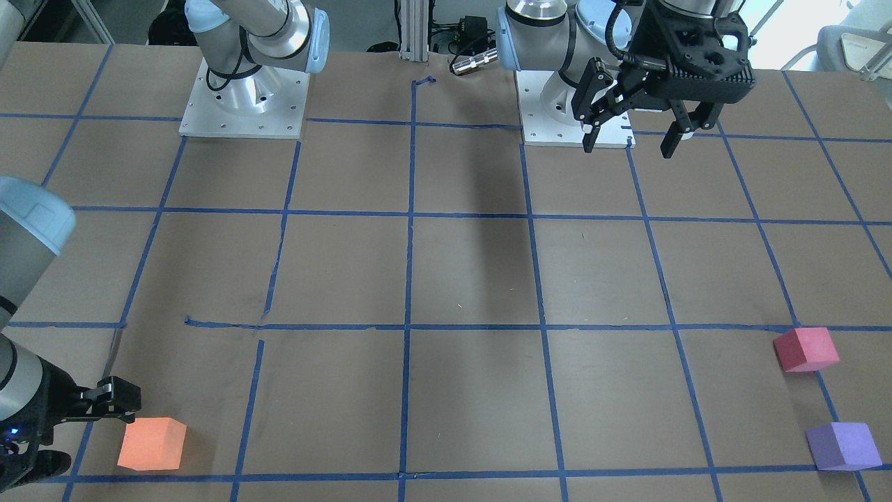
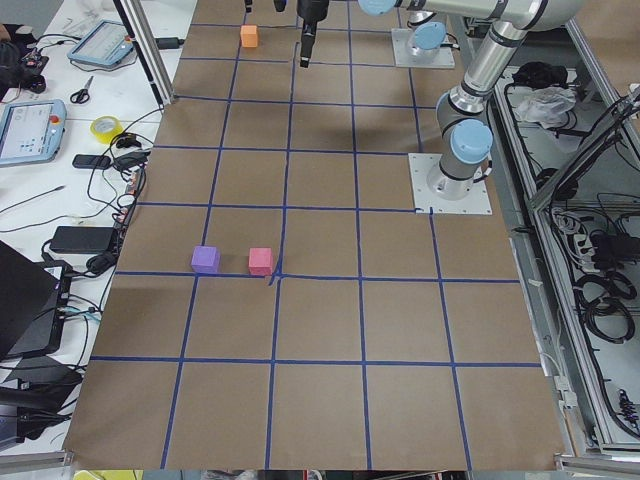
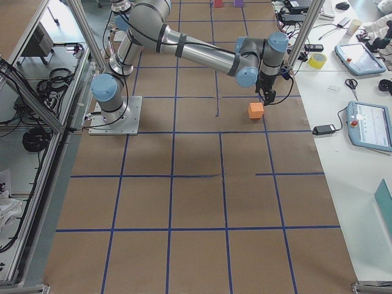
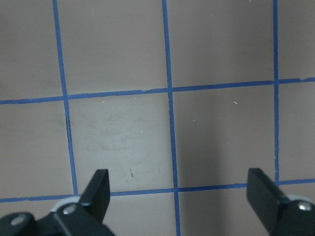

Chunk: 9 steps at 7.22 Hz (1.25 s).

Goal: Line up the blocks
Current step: 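Move the right gripper over the orange cube, lower and close on it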

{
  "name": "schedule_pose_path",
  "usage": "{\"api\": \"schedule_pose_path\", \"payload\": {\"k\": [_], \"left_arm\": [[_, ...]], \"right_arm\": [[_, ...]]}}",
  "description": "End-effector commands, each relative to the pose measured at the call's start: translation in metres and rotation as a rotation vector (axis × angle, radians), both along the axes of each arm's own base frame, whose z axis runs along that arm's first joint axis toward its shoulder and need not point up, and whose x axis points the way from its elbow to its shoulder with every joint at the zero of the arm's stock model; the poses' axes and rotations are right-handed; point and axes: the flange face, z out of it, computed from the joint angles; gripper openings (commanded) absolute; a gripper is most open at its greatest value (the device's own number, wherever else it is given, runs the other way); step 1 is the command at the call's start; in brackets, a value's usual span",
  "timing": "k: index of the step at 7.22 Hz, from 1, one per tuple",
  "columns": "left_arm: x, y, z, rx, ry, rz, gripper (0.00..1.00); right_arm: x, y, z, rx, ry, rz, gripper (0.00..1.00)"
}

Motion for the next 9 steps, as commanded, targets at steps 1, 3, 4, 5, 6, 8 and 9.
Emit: {"api": "schedule_pose_path", "payload": {"k": [1, 3, 4, 5, 6, 8, 9], "left_arm": [[0.000, 0.000, 0.000, 0.000, 0.002, 0.000, 1.00], [0.000, 0.000, 0.000, 0.000, 0.002, 0.000, 1.00], [0.000, 0.000, 0.000, 0.000, 0.004, 0.000, 1.00], [0.000, 0.000, 0.000, 0.000, 0.002, 0.000, 1.00], [0.000, 0.000, 0.000, -0.001, 0.004, 0.001, 1.00], [0.000, 0.000, 0.000, 0.000, 0.004, 0.000, 1.00], [0.000, 0.000, 0.000, 0.000, 0.004, 0.001, 1.00]], "right_arm": [[0.000, 0.001, -0.009, 0.022, -0.017, -0.006, 1.00], [0.002, -0.004, -0.036, 0.046, -0.025, -0.020, 1.00], [0.005, -0.011, -0.058, 0.042, -0.044, -0.047, 1.00], [0.005, -0.014, -0.067, 0.043, -0.048, -0.070, 1.00], [0.006, -0.014, -0.074, 0.050, -0.050, -0.123, 1.00], [0.011, -0.020, -0.100, 0.078, -0.056, -0.208, 1.00], [0.013, -0.021, -0.106, 0.084, -0.056, -0.210, 1.00]]}}
